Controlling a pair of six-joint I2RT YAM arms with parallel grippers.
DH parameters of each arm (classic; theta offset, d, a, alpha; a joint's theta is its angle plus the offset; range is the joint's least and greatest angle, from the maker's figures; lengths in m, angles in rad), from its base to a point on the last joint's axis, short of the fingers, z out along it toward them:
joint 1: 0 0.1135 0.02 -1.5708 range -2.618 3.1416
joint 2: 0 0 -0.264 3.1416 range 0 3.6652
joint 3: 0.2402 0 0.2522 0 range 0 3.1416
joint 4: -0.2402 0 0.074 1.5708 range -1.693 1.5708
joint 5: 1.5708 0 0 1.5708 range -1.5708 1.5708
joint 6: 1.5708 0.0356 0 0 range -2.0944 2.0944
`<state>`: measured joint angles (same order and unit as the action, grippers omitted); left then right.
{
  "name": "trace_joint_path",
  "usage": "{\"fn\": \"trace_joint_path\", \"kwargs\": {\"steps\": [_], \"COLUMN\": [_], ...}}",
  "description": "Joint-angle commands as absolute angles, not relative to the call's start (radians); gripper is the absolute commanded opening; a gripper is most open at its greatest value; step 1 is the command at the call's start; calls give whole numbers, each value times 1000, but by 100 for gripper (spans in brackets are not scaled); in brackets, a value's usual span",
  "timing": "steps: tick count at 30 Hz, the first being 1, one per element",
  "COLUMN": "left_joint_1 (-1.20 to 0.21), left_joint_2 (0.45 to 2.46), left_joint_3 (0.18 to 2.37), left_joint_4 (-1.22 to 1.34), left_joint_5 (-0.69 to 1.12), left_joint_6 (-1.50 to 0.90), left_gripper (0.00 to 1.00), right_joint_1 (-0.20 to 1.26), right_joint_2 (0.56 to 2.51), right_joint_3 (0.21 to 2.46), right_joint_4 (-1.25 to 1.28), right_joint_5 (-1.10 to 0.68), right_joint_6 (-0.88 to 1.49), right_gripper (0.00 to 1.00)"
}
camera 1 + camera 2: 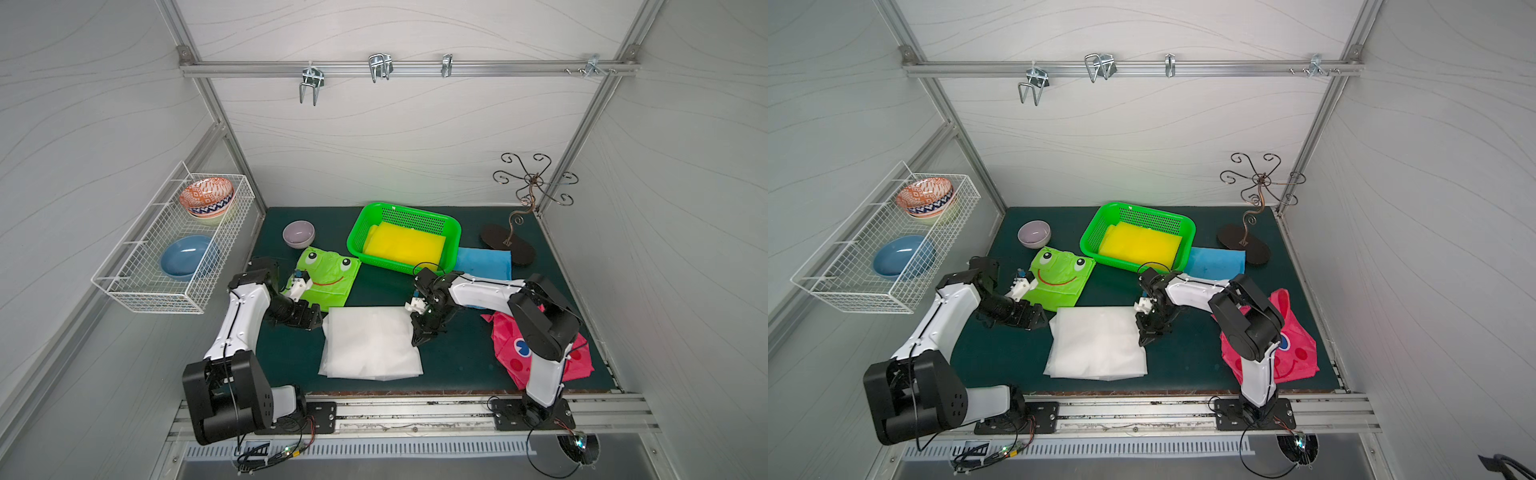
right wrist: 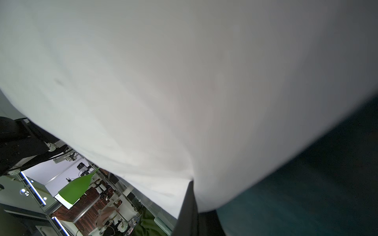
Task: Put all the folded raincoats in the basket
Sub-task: Move the raincoat to the center of the board.
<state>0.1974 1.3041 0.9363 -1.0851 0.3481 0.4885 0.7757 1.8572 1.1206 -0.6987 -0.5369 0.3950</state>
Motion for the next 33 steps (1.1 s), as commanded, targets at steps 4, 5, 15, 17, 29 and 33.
{"fn": "trace_joint_path", "kwargs": {"steps": [4,5,15,17,29,33], "left_joint_1": [48,13,-254,-284,-564,-610], "left_joint_2": [1345,1366,1488,1487,1583,1615], "left_joint_3": [946,960,1036,1025,1008,952], "left_joint_4": [-1055,-1050,-930,-905,-736,-658], "left_joint_5": [335,337,279,267,155,77], "left_joint_6": [447,445,409,414,586,620], "left_gripper": [99,99,96,95,91,90], "right_joint_1": [684,674,649,620,458,431], "right_joint_2": [1746,1740,1617,1561,1525,1554], "right_joint_3": [1040,1033,944,909,665,622], "right_joint_4": [-785,-774,-681,-662,-377,-305], "right_joint_5": [-444,-447,-512,-578,-882,-908], "right_joint_6": [357,362,440,459,563,565], "right_gripper": [0,0,38,47,76,75]}}
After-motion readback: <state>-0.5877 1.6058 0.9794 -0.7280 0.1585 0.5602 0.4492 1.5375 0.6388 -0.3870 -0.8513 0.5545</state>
